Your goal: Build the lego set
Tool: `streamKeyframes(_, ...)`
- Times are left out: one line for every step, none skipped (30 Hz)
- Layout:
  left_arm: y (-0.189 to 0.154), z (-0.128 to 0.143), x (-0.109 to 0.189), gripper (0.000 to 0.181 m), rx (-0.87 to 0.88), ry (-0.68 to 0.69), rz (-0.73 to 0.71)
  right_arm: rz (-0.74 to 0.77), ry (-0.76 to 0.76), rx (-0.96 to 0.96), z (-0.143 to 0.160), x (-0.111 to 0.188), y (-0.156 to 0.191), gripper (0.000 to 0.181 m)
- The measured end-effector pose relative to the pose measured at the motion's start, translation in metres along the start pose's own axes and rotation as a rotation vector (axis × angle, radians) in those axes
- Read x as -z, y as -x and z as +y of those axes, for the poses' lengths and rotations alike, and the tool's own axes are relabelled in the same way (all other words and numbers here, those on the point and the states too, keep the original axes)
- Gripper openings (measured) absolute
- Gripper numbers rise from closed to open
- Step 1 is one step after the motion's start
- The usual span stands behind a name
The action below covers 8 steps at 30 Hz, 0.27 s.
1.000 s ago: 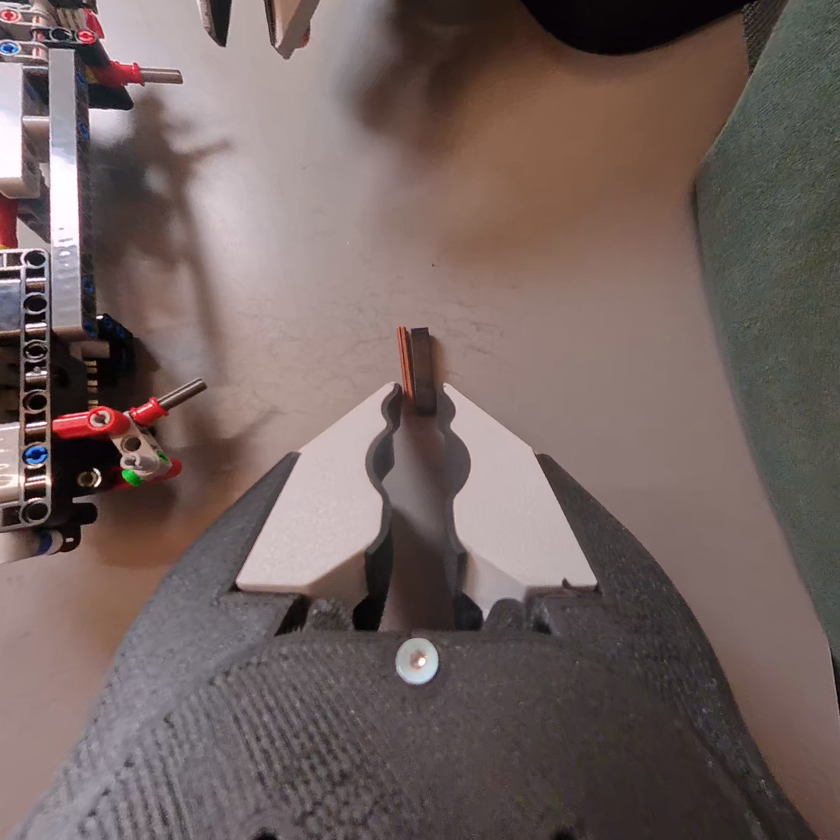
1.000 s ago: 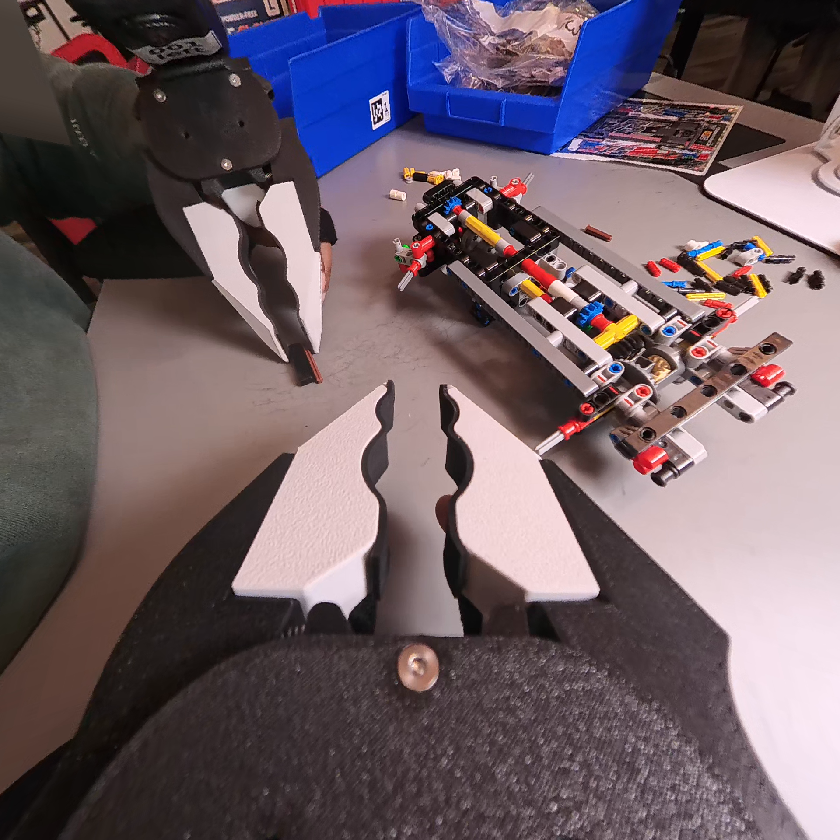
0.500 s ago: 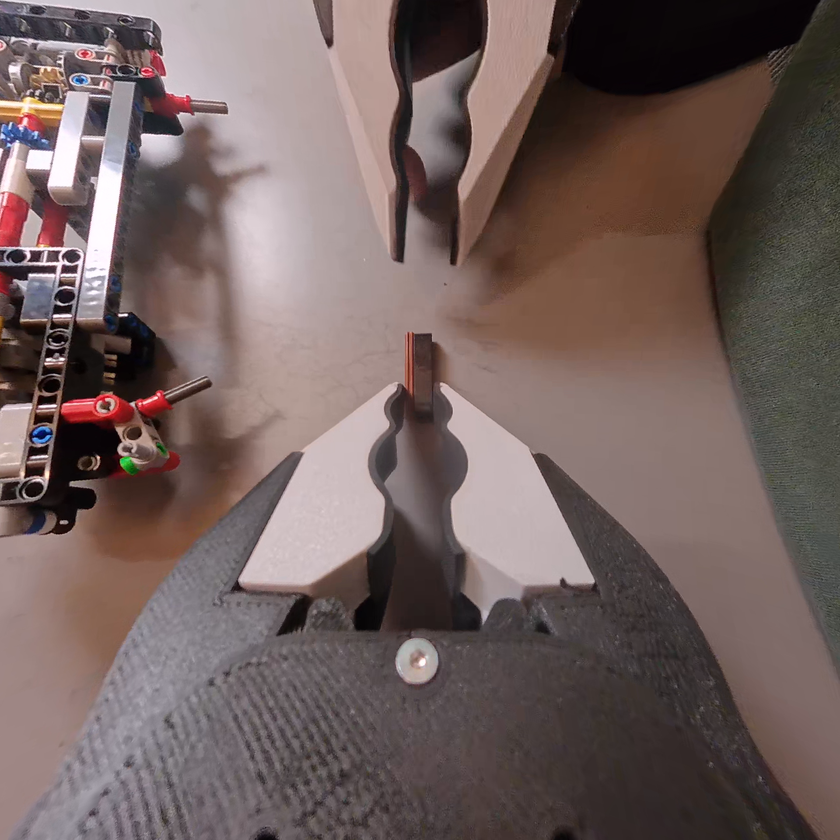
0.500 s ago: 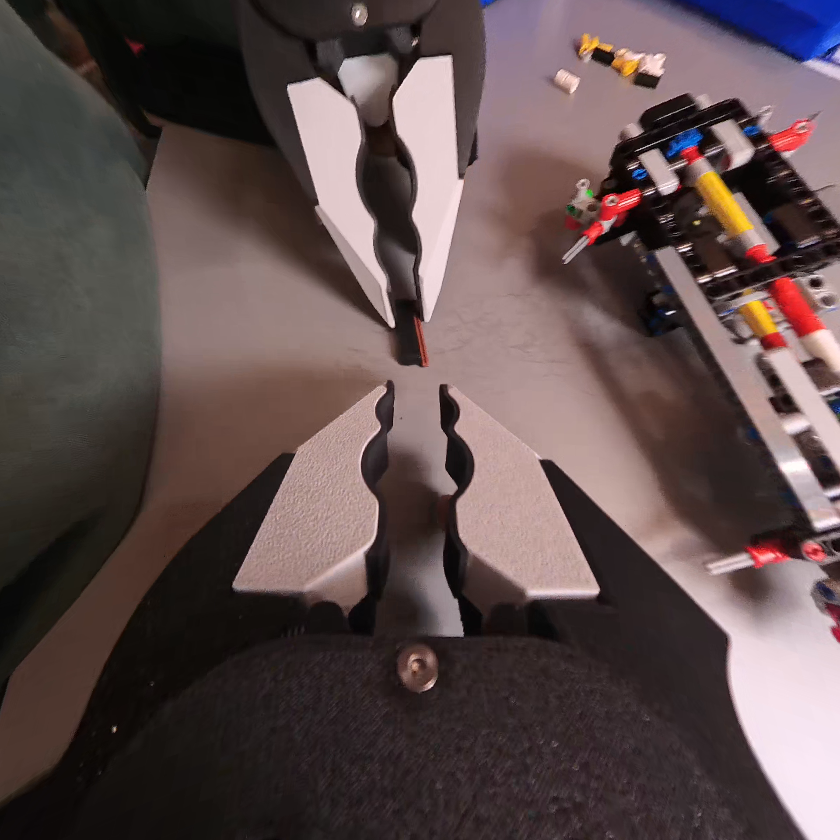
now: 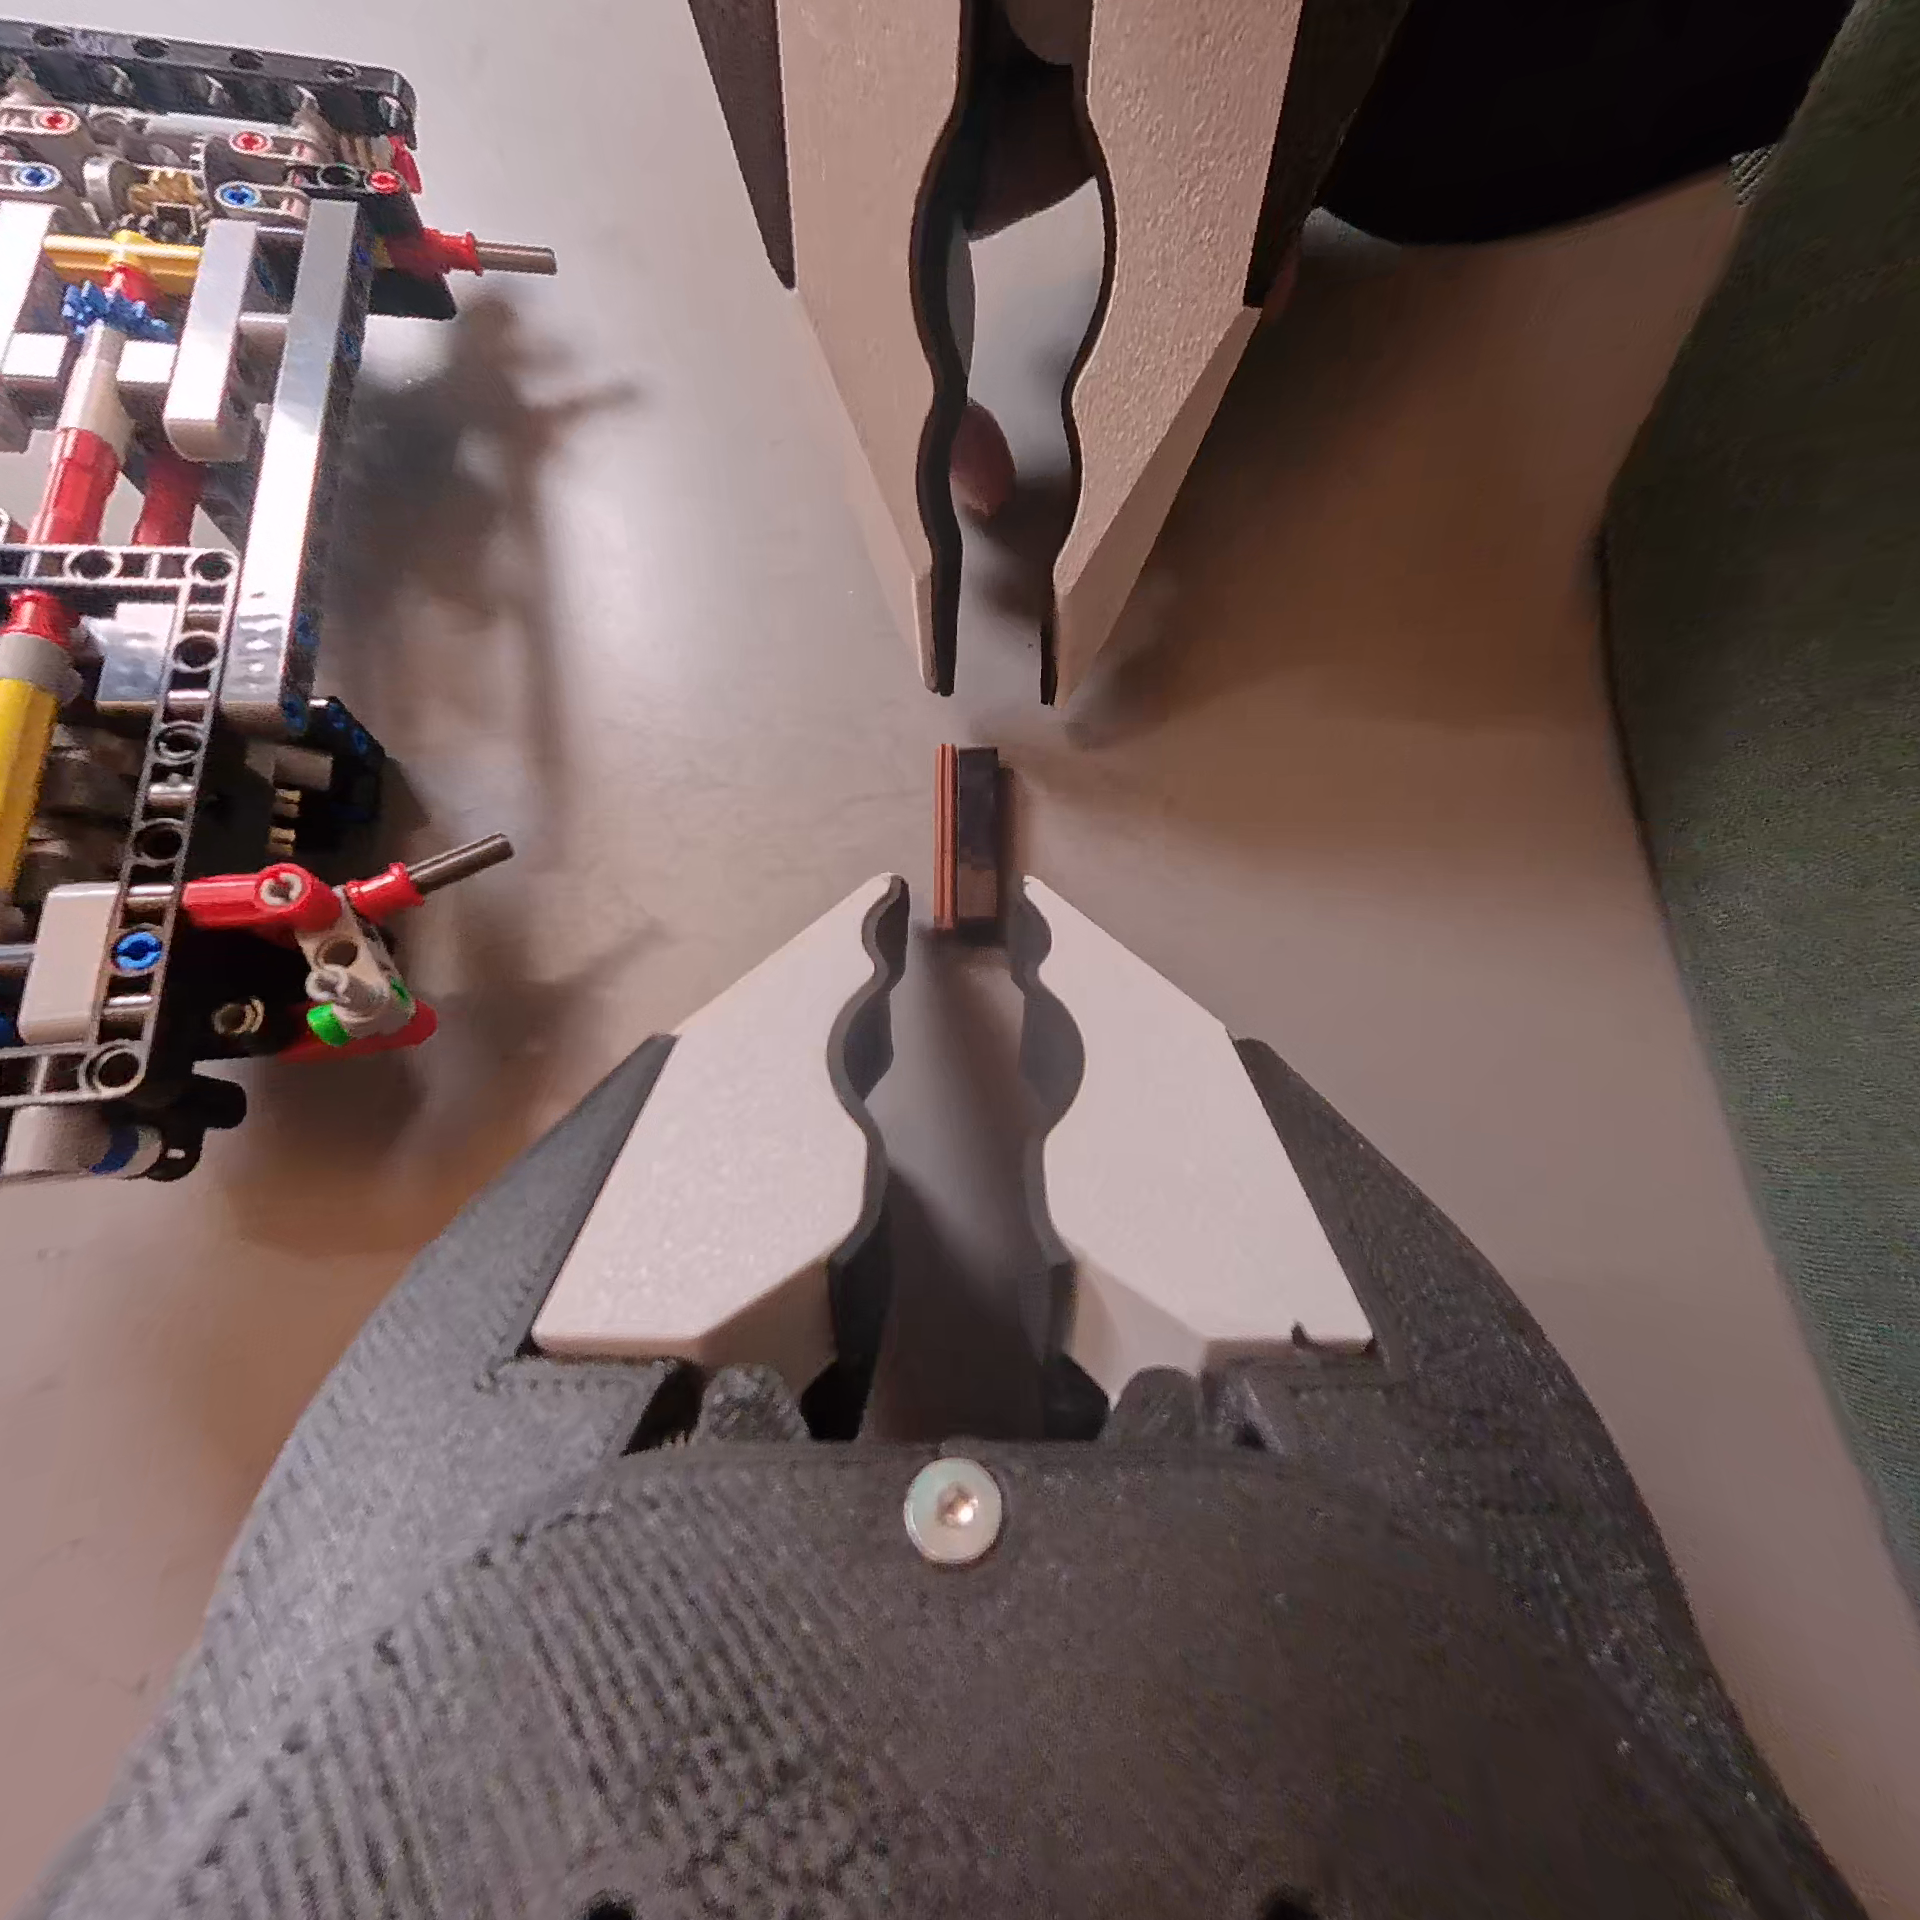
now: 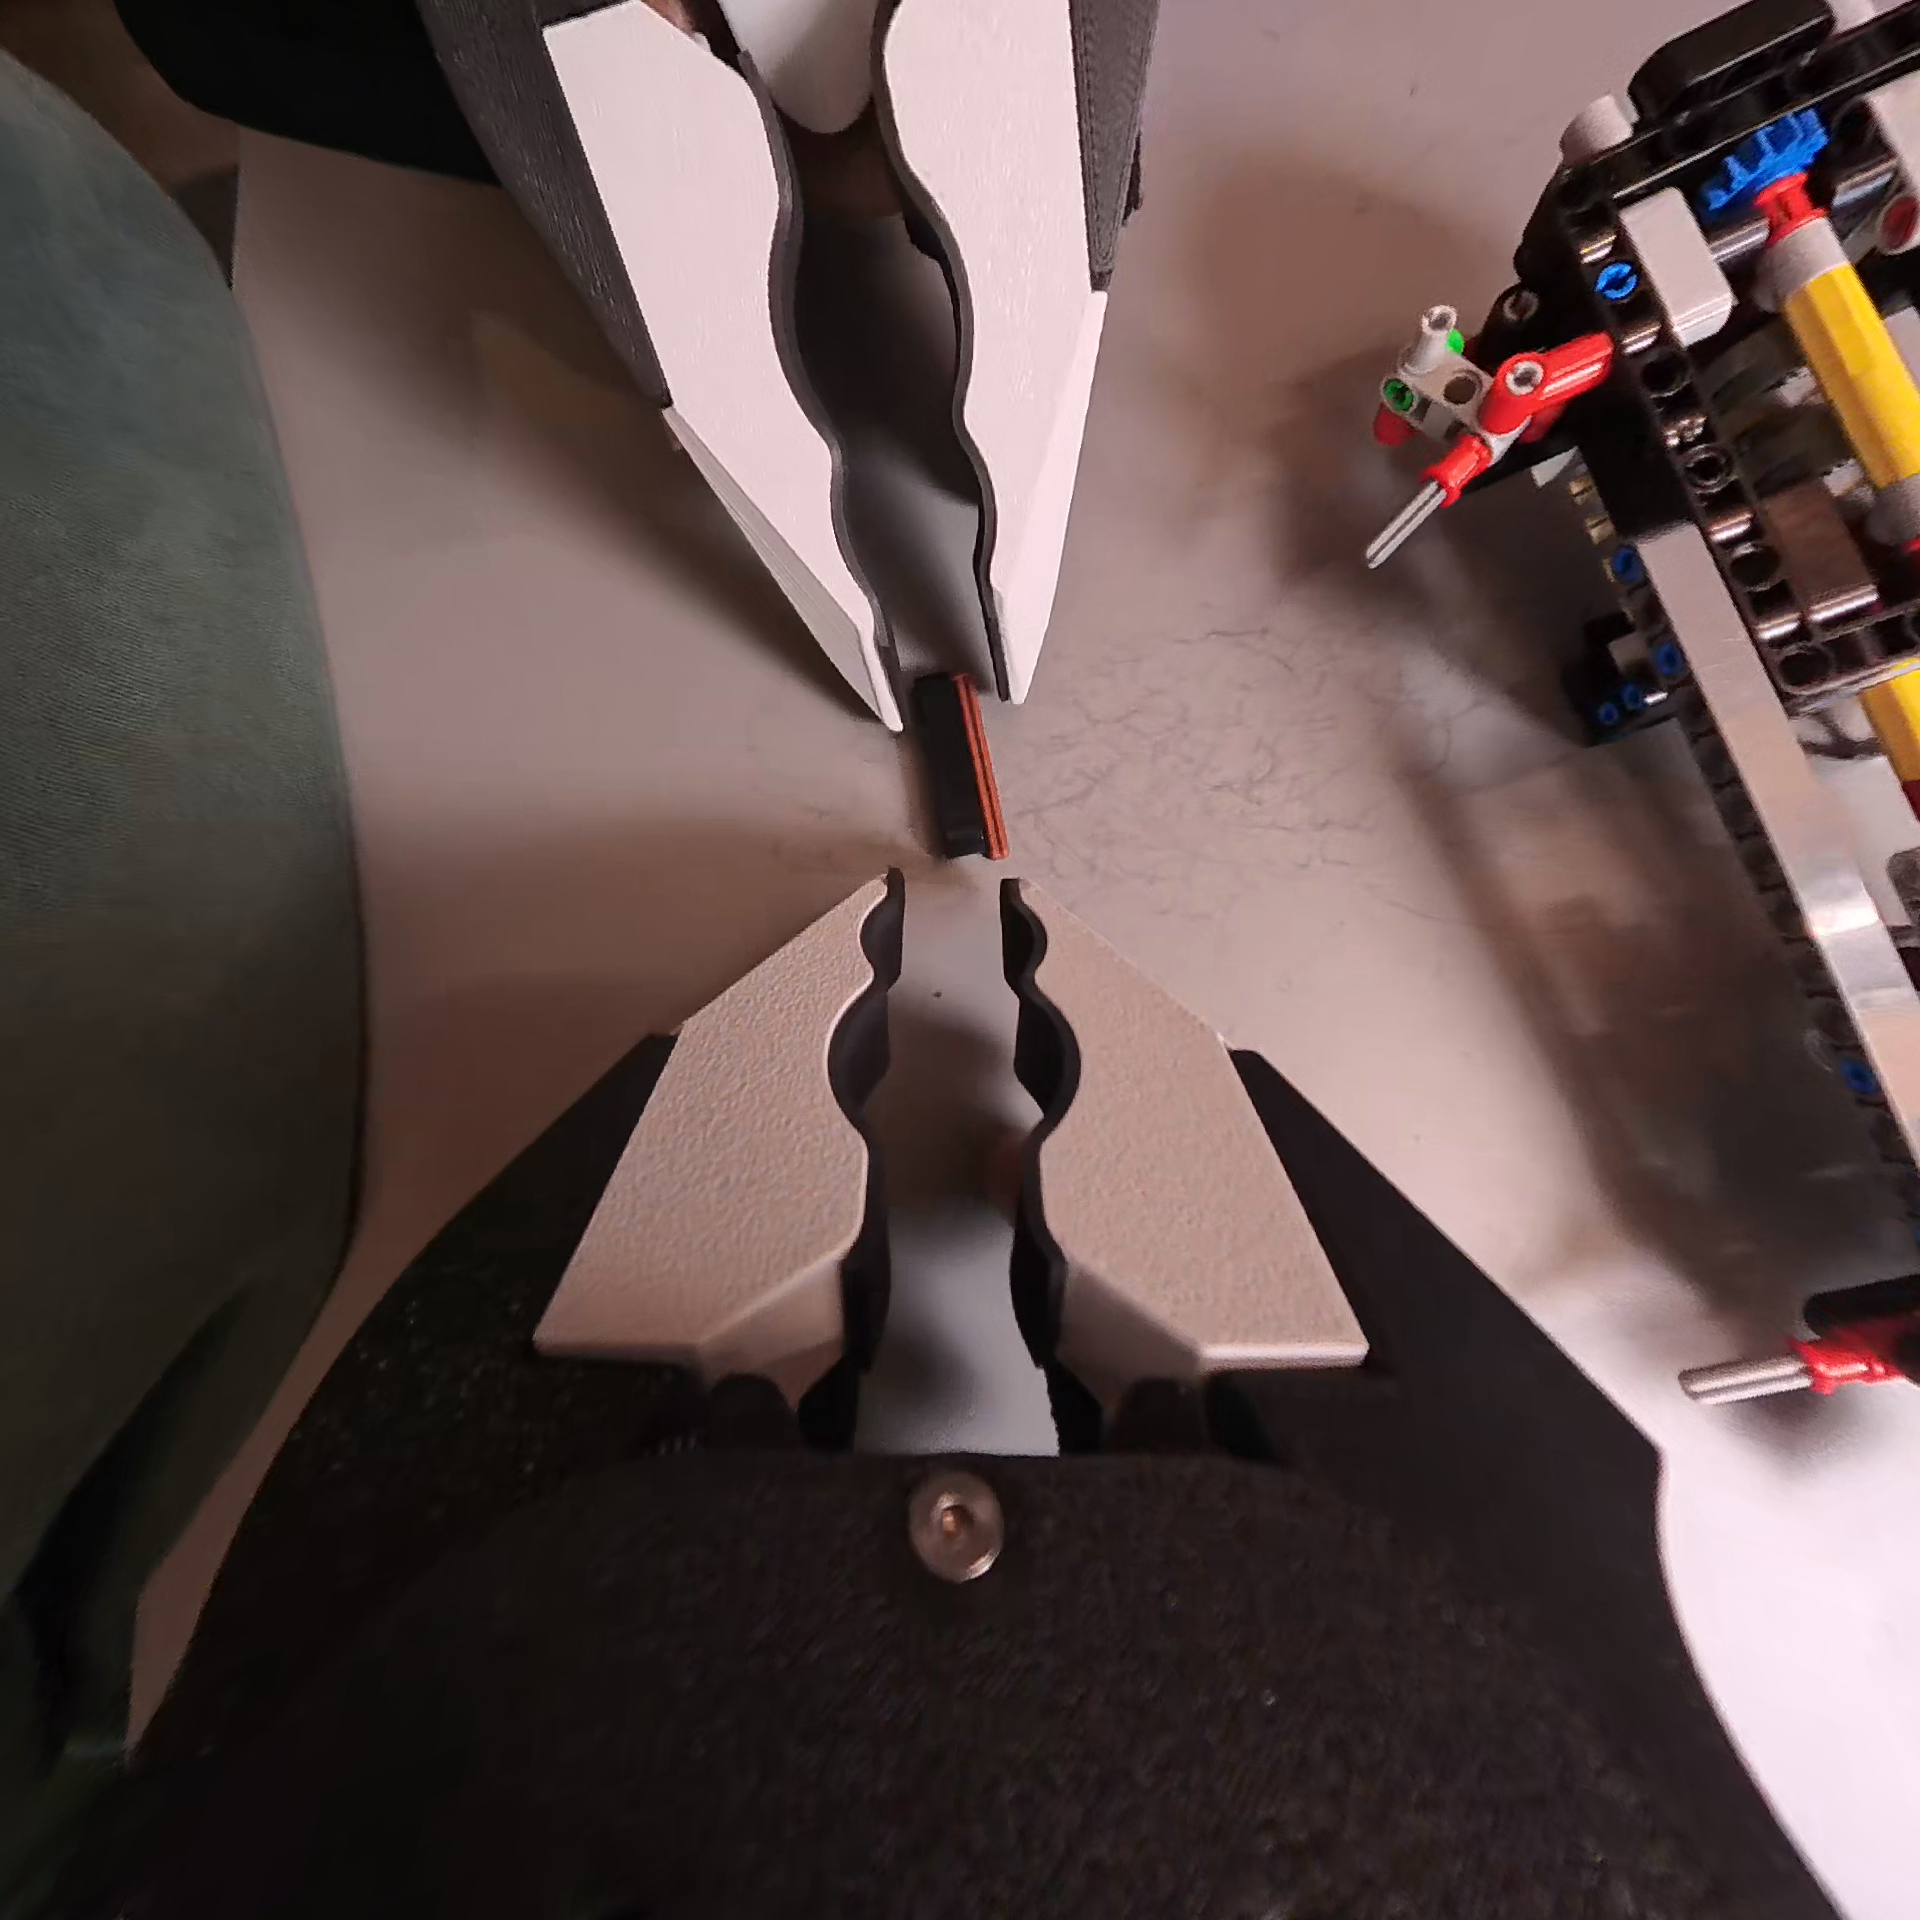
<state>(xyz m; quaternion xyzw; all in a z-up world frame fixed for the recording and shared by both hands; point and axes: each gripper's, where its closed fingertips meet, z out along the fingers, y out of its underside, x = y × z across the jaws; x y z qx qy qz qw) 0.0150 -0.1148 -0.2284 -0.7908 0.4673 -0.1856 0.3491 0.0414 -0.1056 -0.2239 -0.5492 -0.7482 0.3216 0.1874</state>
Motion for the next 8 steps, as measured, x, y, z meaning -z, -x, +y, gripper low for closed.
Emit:
streamKeyframes(0.0007, 0.0008, 0.0004, 0.018, 0.002, 0.0, 0.001, 0.001, 0.009, -0.002, 0.0003, -0.0006, -0.0003, 0.015)
streamKeyframes(0.0008, 0.0014, 0.0008, 0.018, 0.004, -0.001, 0.003, 0.001, 0.018, -0.002, 0.0005, -0.001, -0.0004, 0.015)
streamKeyframes(0.0007, 0.0016, 0.001, 0.017, 0.006, -0.003, 0.006, 0.002, 0.027, -0.001, 0.0009, -0.0014, -0.0007, 0.015)
streamKeyframes(0.0003, 0.0017, 0.0009, 0.017, 0.006, -0.004, 0.009, 0.002, 0.036, 0.0, 0.0011, -0.0019, -0.0008, 0.015)
streamKeyframes(0.0, 0.0022, 0.0007, 0.017, 0.005, -0.002, 0.011, 0.003, 0.044, 0.002, 0.0016, -0.0024, -0.0009, 0.014)
streamKeyframes(-0.0003, 0.0028, 0.0003, 0.017, 0.003, 0.0, 0.011, 0.003, 0.052, 0.005, 0.0019, -0.0029, -0.0011, 0.014)
streamKeyframes(-0.0004, 0.0031, 0.0001, 0.017, 0.001, 0.0, 0.01, 0.002, 0.059, 0.008, 0.0021, -0.0033, -0.001, 0.014)
streamKeyframes(-0.0005, 0.0028, 0.0001, 0.017, 0.0, -0.002, 0.01, 0.001, 0.065, 0.011, 0.0023, -0.0037, -0.001, 0.013)
